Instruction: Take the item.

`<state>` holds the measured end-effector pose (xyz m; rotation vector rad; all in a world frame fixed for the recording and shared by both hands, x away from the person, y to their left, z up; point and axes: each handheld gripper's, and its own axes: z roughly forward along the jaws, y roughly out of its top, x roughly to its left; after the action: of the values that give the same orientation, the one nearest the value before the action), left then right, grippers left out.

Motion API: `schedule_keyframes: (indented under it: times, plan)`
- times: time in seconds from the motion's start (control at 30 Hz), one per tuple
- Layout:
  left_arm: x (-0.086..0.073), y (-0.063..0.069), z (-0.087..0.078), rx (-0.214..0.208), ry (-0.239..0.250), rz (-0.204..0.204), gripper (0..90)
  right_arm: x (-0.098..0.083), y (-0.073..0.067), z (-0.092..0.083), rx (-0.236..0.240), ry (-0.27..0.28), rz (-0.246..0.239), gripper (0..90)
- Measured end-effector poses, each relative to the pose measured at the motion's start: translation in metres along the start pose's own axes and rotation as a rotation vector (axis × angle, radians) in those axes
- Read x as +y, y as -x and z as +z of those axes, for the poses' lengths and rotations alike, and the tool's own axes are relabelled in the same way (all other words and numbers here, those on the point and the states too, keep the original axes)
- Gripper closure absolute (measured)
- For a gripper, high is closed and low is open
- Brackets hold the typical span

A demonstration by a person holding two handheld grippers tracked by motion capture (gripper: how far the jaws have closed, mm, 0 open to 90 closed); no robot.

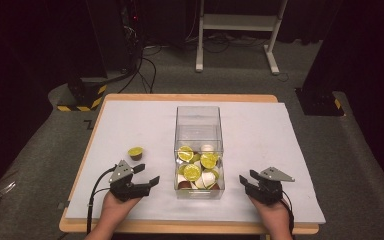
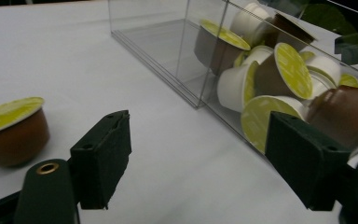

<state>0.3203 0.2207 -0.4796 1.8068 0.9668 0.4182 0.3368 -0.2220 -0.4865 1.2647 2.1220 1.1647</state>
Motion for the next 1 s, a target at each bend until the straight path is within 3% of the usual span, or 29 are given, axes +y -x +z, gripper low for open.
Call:
schedule_keyframes:
  times: [0.2, 0.53, 1.0]
  plan:
    - [-0.006, 0.01, 0.002, -0.05, -0.014, 0.012, 19.1, -0.001, -0.011, -0.007, 0.028, 0.012, -0.047, 49.3]
    - [-0.011, 0.027, 0.007, -0.079, -0.028, 0.039, 15.4, -0.008, -0.018, -0.016, 0.068, 0.015, -0.049, 47.0]
    - [-0.012, 0.033, 0.013, -0.118, -0.041, 0.046, 15.0, -0.011, -0.026, -0.016, 0.127, 0.01, -0.078, 45.8]
